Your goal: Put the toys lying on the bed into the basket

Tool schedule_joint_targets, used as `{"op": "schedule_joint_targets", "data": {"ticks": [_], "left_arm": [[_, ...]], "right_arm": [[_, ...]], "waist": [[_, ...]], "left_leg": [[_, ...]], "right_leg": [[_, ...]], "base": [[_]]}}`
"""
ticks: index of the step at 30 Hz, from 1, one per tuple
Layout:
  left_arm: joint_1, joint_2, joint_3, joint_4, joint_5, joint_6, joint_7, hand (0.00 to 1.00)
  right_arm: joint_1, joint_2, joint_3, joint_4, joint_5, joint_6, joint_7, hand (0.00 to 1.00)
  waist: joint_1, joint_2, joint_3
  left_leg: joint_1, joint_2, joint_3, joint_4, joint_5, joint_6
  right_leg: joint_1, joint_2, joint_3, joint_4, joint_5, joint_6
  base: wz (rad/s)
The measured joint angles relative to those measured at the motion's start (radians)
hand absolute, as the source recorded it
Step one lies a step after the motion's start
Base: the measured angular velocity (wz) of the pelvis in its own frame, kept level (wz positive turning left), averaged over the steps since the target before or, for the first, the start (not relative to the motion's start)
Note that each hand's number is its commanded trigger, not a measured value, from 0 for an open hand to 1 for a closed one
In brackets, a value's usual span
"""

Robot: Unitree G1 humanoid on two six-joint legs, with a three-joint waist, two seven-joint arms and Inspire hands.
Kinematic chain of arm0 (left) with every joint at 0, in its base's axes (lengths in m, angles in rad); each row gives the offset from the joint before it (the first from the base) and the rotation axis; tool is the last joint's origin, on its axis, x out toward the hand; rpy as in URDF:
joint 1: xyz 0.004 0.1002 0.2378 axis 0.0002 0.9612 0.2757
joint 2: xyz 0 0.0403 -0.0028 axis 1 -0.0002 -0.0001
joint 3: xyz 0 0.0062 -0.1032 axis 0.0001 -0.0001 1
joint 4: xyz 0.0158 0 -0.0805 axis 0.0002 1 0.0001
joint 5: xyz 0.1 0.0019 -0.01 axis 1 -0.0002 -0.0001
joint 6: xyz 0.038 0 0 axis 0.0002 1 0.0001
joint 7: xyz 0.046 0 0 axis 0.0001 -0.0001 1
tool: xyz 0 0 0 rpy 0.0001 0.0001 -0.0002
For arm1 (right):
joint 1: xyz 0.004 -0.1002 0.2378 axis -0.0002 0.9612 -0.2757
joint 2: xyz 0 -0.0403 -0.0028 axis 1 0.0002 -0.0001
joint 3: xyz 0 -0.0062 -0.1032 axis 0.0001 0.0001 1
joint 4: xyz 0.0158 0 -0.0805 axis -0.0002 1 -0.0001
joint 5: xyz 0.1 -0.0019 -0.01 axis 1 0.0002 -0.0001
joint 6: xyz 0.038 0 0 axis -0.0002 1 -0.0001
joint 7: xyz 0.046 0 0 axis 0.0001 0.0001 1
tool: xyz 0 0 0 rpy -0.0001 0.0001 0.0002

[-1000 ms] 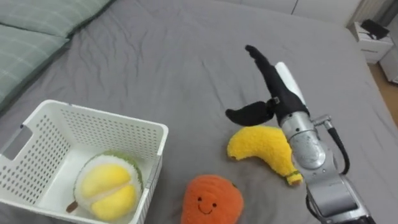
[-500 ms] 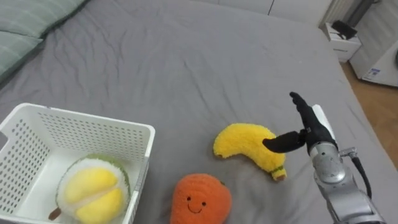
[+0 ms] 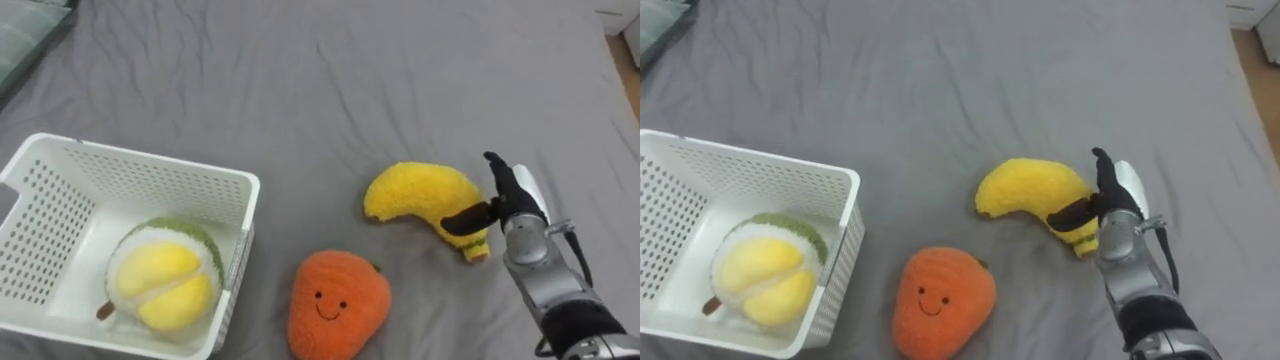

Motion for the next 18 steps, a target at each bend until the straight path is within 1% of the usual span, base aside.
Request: {"op": "schedule_joint_targets", "data": {"ticks": [3, 4, 5, 7, 8, 9, 10, 11, 12, 18], "left_arm": [[-0.005, 0.000, -0.002, 0.000, 0.000, -0.006, 0.000, 0.00], [-0.007, 0.002, -0.006, 0.001, 0.001, -0.010, 0.000, 0.00], [-0.008, 0.004, -0.014, 0.005, 0.001, -0.017, 0.000, 0.00], [-0.010, 0.004, -0.026, 0.008, -0.002, -0.021, 0.000, 0.00], [-0.012, 0.004, -0.031, 0.020, -0.014, -0.024, 0.000, 0.00], [-0.013, 0.005, -0.037, 0.028, -0.015, -0.027, 0.000, 0.00], [-0.012, 0.005, -0.037, 0.030, -0.015, -0.027, 0.000, 0.00], [-0.012, 0.005, -0.038, 0.033, -0.014, -0.027, -0.002, 0.00], [-0.012, 0.005, -0.038, 0.034, -0.014, -0.027, -0.005, 0.00], [-0.013, 0.005, -0.041, 0.033, -0.016, -0.044, -0.013, 0.00]], "right_arm": [[-0.001, -0.036, 0.020, 0.025, 0.003, -0.002, -0.003, 0.00], [-0.003, -0.047, 0.033, 0.035, 0.004, -0.010, -0.014, 0.00], [-0.008, -0.056, 0.045, 0.053, 0.005, -0.018, -0.022, 0.00], [-0.025, -0.059, 0.061, 0.073, 0.006, -0.020, -0.030, 0.00], [-0.037, -0.058, 0.070, 0.093, 0.003, -0.029, -0.031, 0.06], [-0.044, -0.059, 0.076, 0.114, 0.000, -0.034, -0.032, 0.40], [-0.047, -0.059, 0.076, 0.122, 0.000, -0.037, -0.034, 0.62], [-0.054, -0.059, 0.076, 0.147, -0.001, -0.038, -0.039, 0.93], [-0.063, -0.060, 0.075, 0.172, -0.003, -0.038, -0.044, 1.00], [-0.065, -0.060, 0.075, 0.222, -0.002, -0.038, -0.070, 1.00]], "waist": [[0.016, 0.000, -0.0001], [0.020, 0.001, 0.0004], [0.024, 0.001, 0.0007], [0.026, 0.001, 0.0009], [0.026, 0.002, 0.0015], [0.028, 0.003, 0.0018], [0.028, 0.003, 0.0019], [0.031, 0.003, 0.0020], [0.032, 0.003, 0.0025], [0.050, 0.003, 0.0033]], "left_leg": [[-0.029, 0.000, -0.007, 0.001, 0.000, 0.000], [-0.035, 0.000, -0.011, 0.002, 0.000, 0.000], [-0.040, 0.000, -0.014, 0.002, 0.001, -0.001], [-0.052, 0.000, -0.015, 0.002, 0.001, -0.001], [-0.055, 0.000, -0.016, 0.002, 0.001, -0.001], [-0.055, 0.000, -0.016, 0.001, 0.001, -0.001], [-0.055, 0.000, -0.017, 0.000, 0.001, -0.001], [-0.057, -0.001, -0.017, -0.001, 0.001, -0.001], [-0.060, -0.002, -0.018, -0.001, 0.001, -0.001], [-0.069, -0.001, -0.020, -0.002, 0.001, -0.001]], "right_leg": [[-0.025, 0.000, -0.011, -0.001, 0.000, 0.000], [-0.030, 0.000, -0.018, -0.003, 0.000, 0.000], [-0.032, 0.000, -0.024, -0.003, 0.000, 0.000], [-0.043, 0.000, -0.027, -0.004, 0.000, 0.000], [-0.046, 0.000, -0.030, -0.006, 0.000, 0.000], [-0.045, 0.000, -0.031, -0.007, 0.000, 0.000], [-0.045, 0.000, -0.032, -0.008, 0.000, 0.000], [-0.043, 0.000, -0.034, -0.016, 0.000, 0.000], [-0.044, 0.000, -0.036, -0.020, 0.000, 0.000], [-0.053, 0.001, -0.038, -0.021, 0.000, 0.000]], "base": [[0.07], [0.10], [0.11], [0.03], [0.00], [0.00], [0.00], [0.00], [0.00], [0.00]]}}
